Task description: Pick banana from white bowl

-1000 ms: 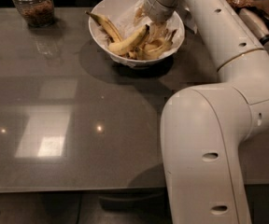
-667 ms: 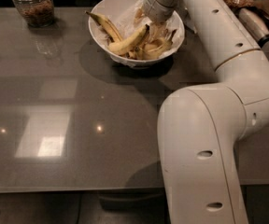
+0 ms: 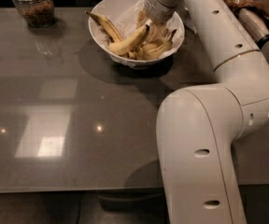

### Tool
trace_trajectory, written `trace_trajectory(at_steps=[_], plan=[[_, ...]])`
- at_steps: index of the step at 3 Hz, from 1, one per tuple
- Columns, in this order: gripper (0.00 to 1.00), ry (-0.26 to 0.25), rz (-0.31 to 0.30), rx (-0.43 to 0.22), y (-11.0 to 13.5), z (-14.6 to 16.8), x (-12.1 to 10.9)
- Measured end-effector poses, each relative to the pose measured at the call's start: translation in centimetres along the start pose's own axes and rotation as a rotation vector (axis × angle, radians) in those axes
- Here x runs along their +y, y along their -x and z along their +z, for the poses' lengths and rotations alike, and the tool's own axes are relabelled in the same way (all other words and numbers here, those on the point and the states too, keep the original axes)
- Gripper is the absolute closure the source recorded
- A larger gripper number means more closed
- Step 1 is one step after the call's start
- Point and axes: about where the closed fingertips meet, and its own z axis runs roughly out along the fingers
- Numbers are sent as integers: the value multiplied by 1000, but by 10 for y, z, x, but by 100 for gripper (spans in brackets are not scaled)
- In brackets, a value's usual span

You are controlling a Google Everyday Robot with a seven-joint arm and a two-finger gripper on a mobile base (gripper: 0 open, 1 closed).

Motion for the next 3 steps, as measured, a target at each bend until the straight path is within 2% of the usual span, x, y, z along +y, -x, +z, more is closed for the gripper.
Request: trace_trajectory(at_steps=[1,3], plan=[[100,-17,12,-4,0,-12,1],[100,-160,54,-3,4,-76,-11]])
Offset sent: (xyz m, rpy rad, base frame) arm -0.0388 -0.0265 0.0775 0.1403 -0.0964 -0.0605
